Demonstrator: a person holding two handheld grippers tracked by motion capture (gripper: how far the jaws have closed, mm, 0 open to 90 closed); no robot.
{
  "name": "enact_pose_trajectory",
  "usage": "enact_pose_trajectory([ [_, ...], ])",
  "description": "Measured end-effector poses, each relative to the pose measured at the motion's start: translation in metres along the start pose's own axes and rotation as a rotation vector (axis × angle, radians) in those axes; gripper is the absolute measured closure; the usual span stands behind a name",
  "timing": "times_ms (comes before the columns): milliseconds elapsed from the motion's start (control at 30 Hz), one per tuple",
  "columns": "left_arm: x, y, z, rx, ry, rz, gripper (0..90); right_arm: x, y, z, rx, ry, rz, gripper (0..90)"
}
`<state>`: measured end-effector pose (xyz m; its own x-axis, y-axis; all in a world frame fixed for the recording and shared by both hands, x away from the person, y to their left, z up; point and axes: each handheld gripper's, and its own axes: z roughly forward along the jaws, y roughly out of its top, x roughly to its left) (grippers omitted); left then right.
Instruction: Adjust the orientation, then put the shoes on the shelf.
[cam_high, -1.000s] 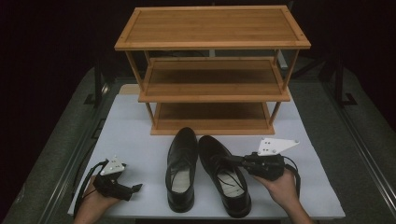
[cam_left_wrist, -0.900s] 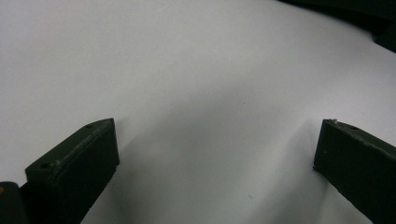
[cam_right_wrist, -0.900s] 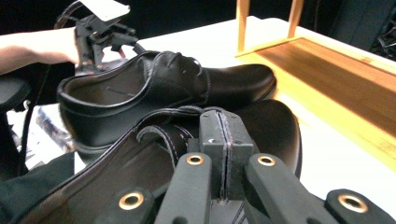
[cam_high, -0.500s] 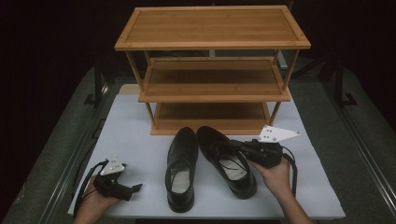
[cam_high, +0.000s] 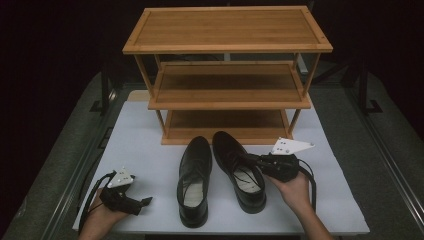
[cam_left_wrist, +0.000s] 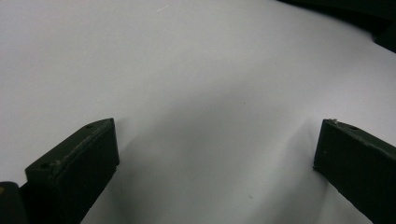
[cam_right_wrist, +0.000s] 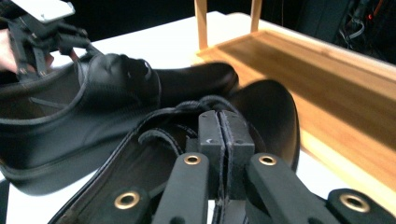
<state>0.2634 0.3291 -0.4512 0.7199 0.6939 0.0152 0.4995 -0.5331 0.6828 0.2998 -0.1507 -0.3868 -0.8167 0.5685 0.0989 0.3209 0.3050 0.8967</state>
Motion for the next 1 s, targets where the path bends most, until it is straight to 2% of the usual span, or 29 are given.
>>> enact_pose_trajectory([
  [100,0.000,0.000,0.000,-0.001,0.000,-0.001,0.0,-0.003,-0.003,-0.005,0.004,0.007,0.028,82.6],
  [267,0.000,0.001,0.000,-0.004,-0.004,-0.009,0.0,-0.003,-0.003,-0.007,0.041,-0.013,0.015,63.0],
  [300,0.001,0.001,-0.001,-0.004,-0.007,-0.014,0.0,-0.003,-0.002,-0.008,0.041,-0.015,0.015,61.8],
  [400,0.001,0.004,-0.003,-0.035,-0.053,-0.053,0.4,-0.003,0.000,-0.012,0.042,-0.019,0.019,54.4],
  [500,-0.002,0.010,-0.006,-0.048,-0.060,-0.046,0.7,-0.004,0.003,-0.015,0.045,-0.027,0.022,48.8],
  [700,-0.011,0.032,-0.012,-0.088,-0.086,-0.042,0.7,-0.006,0.006,-0.017,0.052,-0.050,0.023,38.2],
  [933,-0.024,0.062,-0.019,-0.143,-0.140,-0.012,0.8,-0.008,0.008,-0.020,0.054,-0.034,0.025,36.3],
  [1000,-0.024,0.068,-0.022,-0.169,-0.156,-0.013,7.1,-0.010,0.009,-0.020,0.053,-0.028,0.027,36.2],
])
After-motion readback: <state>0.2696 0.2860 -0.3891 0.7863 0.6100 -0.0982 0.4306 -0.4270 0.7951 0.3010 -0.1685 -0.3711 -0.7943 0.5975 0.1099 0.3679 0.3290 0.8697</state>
